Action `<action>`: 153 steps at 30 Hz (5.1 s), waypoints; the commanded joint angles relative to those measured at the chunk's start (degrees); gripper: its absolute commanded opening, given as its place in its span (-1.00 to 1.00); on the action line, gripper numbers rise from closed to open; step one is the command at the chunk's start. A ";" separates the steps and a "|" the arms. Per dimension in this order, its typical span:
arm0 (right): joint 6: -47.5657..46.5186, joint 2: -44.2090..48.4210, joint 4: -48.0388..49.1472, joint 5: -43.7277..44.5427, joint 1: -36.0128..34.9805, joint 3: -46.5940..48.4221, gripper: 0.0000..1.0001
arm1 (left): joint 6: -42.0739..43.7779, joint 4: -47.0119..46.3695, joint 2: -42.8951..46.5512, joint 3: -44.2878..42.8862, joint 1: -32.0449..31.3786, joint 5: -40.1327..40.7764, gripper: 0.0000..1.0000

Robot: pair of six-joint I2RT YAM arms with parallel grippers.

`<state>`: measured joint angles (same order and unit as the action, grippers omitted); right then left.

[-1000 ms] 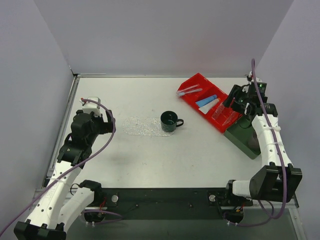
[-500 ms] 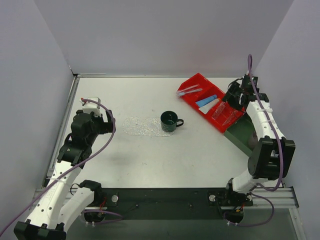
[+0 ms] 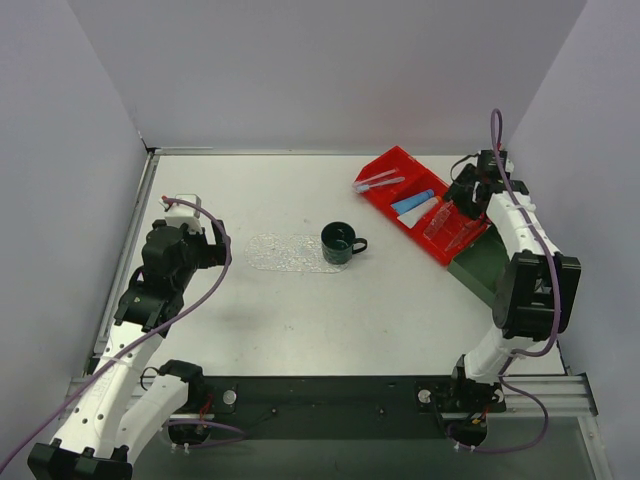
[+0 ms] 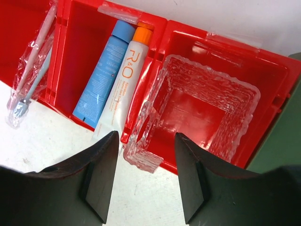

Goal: Prepare toiletry sets of a toothbrush and toothpaste on the tray

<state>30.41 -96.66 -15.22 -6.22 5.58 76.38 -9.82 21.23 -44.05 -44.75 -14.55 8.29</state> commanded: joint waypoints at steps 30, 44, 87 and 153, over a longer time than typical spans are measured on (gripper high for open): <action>4.13 -8.63 -2.00 4.64 -2.24 6.68 -0.48 | 0.16 -1.99 0.46 -0.34 -0.13 -0.38 0.94; 5.09 -3.89 -2.97 5.25 -2.07 5.62 -1.00 | 0.24 -1.99 0.72 -0.34 -0.04 -0.30 0.94; -2.38 49.99 39.73 -8.20 -39.85 -34.35 -1.00 | -23.13 -16.39 -1.11 -3.24 -22.61 -9.54 0.60; -3.78 44.98 57.15 16.06 -62.89 -40.08 -1.00 | -36.32 -34.24 -11.41 3.09 -41.26 8.76 -0.98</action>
<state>25.69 -51.59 35.22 8.82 -56.73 36.01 -46.76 -10.24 -55.22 -39.05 -55.27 18.55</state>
